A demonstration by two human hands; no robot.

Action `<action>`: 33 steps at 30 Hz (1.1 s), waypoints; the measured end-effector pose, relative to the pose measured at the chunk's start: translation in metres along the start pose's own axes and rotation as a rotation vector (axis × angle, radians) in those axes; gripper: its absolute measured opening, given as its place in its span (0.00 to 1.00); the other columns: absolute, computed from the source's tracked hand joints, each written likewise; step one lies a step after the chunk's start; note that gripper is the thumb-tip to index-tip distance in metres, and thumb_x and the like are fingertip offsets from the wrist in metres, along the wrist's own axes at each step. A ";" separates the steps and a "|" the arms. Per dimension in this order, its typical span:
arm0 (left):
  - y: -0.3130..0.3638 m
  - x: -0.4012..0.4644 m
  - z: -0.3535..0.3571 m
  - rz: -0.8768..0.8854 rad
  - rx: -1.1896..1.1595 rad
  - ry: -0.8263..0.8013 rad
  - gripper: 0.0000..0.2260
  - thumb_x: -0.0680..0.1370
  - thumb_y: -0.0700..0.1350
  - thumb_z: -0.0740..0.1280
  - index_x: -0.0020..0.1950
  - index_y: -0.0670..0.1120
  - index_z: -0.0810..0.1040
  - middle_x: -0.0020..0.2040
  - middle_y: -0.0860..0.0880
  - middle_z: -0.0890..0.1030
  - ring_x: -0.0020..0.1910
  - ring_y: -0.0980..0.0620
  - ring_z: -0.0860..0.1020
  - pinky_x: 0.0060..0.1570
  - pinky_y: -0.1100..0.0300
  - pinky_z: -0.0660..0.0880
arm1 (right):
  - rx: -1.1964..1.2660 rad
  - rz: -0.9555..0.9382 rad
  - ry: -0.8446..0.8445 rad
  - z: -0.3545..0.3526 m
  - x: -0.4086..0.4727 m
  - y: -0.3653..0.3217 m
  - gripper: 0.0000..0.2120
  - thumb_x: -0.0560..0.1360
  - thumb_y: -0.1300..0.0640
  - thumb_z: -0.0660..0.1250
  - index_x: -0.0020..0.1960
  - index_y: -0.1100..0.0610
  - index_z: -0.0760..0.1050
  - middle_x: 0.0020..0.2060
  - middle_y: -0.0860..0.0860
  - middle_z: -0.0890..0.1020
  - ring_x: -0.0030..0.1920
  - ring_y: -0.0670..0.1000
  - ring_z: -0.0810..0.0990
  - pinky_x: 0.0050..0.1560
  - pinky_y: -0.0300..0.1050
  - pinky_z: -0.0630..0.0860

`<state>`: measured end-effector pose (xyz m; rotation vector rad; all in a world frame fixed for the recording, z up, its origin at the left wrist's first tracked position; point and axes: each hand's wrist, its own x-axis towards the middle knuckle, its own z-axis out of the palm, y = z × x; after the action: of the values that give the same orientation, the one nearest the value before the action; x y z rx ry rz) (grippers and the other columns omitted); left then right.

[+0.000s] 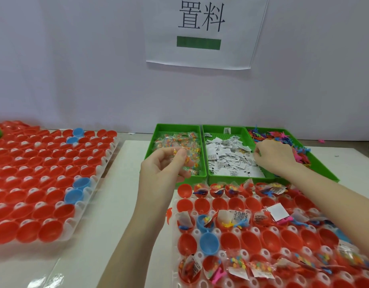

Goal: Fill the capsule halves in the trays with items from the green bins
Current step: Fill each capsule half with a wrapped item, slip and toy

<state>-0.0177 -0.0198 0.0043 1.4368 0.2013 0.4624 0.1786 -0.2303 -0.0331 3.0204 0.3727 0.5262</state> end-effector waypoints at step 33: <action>0.023 -0.051 0.053 -0.267 -0.135 -0.546 0.04 0.74 0.37 0.68 0.40 0.40 0.82 0.27 0.48 0.79 0.29 0.52 0.82 0.32 0.69 0.76 | 1.869 0.115 -0.299 -0.158 -0.167 -0.023 0.19 0.63 0.56 0.58 0.52 0.53 0.77 0.31 0.52 0.75 0.27 0.46 0.65 0.26 0.38 0.63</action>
<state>-0.0466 -0.0874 0.0268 1.3285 -0.0774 -0.1389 -0.0323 -0.2471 0.0592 4.6398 1.1612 -0.9093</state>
